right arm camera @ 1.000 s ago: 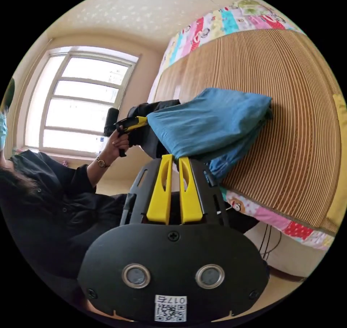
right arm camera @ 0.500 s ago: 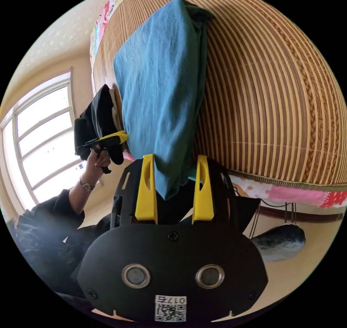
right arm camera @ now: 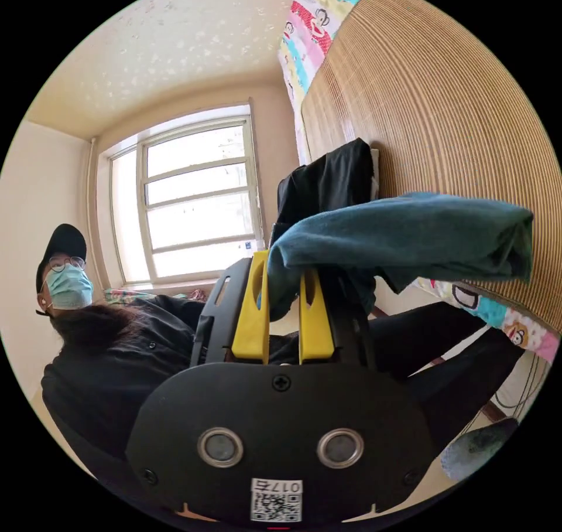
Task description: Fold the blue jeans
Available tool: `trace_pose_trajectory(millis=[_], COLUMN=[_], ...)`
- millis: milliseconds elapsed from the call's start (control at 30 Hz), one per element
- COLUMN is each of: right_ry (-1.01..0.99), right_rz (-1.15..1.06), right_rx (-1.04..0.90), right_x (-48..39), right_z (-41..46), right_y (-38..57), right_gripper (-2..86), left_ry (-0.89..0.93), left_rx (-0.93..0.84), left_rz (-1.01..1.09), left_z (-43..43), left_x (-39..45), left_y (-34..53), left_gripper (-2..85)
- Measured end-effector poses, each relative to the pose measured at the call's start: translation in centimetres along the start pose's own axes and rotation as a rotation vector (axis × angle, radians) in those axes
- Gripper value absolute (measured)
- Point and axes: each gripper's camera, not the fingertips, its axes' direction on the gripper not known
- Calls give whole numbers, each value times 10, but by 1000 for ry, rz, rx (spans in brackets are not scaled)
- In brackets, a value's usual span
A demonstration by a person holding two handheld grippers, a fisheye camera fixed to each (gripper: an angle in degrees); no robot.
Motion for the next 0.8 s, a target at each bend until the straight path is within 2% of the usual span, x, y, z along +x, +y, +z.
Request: trace_pose_trajectory(millis=[133,233,300,367,433,500,533,667,767,800], right_ry=[-12,-15,-10,53,285,367,377,476,707,843], right_rz=[-200,-318,-321,-306,-154,-78,-72,-103,-178,-233], right_rx=[-112,-175,-227,-288,-446,-549,-555,-465,-335,-254], right_x=[-94,-140,-145,-136,-100,-83,-84,-109,-149,-172], right_z=[64,116,150,188,233,243,235,170,92,61], right_y=[-47,-63,-70,-74,-76,-68,-59,-34,-11,2], right_gripper=[70,68,69,75,88,86,81,68,45,38], left_ry=[-119,-234,-317,-424,-553,-604,-630,-721,-815,-841], left_rx=[184,298,361,419,471,519,557,652,616,573], left_rz=[149,243,250,224,33,-148,-229,-274,-196,-132], left_z=[-93,-153,-178,-193,-203,-203,-198,-159,-109,-84], left_x=[78,128,143,140,103,66,49,38,56,69], left_y=[11,36,56,76,97,119,136,164,138,118], left_gripper=[72,69,67,70,79,68,56,44,35,19])
